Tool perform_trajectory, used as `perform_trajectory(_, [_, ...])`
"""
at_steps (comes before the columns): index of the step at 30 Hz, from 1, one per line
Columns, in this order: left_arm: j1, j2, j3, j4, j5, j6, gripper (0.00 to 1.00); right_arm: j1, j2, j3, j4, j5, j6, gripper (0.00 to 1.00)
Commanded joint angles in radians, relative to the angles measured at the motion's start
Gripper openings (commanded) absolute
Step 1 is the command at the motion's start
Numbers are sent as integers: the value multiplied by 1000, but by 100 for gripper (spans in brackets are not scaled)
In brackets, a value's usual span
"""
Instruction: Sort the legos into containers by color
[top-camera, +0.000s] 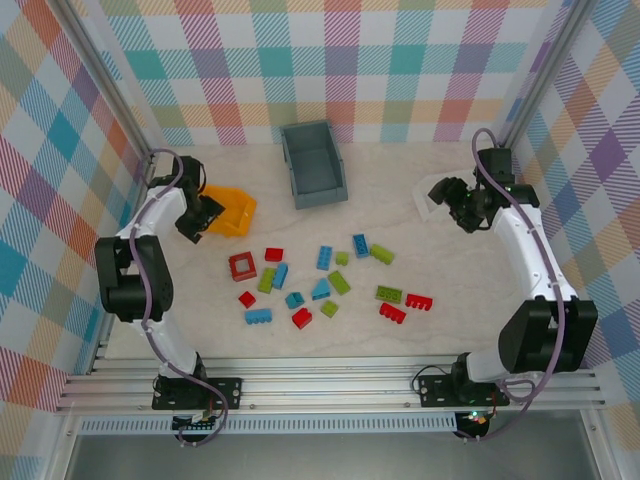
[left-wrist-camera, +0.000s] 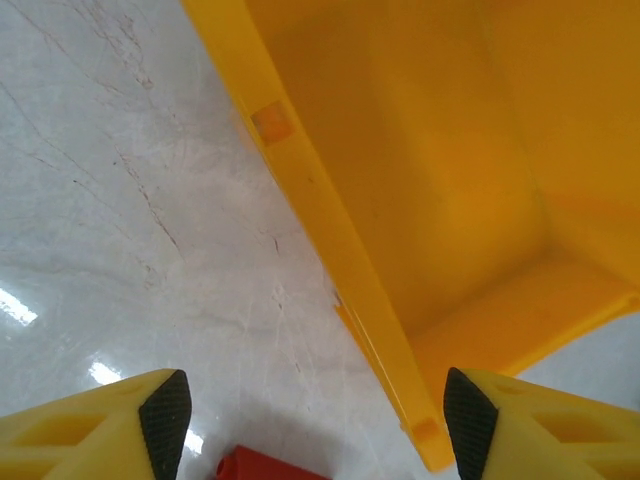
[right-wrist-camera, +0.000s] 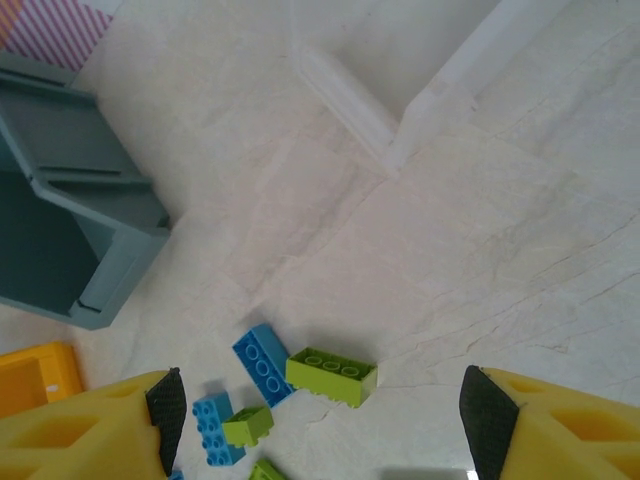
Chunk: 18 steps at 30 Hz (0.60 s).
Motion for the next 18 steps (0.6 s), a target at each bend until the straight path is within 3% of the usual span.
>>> perform_trajectory(1, [10,21,23,12,19,10,65,-43,33,37,14,-21,26,75])
perform_trajectory(7, [2,61,39,27,16,48,54,-118,157,84,13,-38,76,75])
perform_trajectory(18, [-18,172,153,31,2,190,9,-147,450,264,18,-6,93,70])
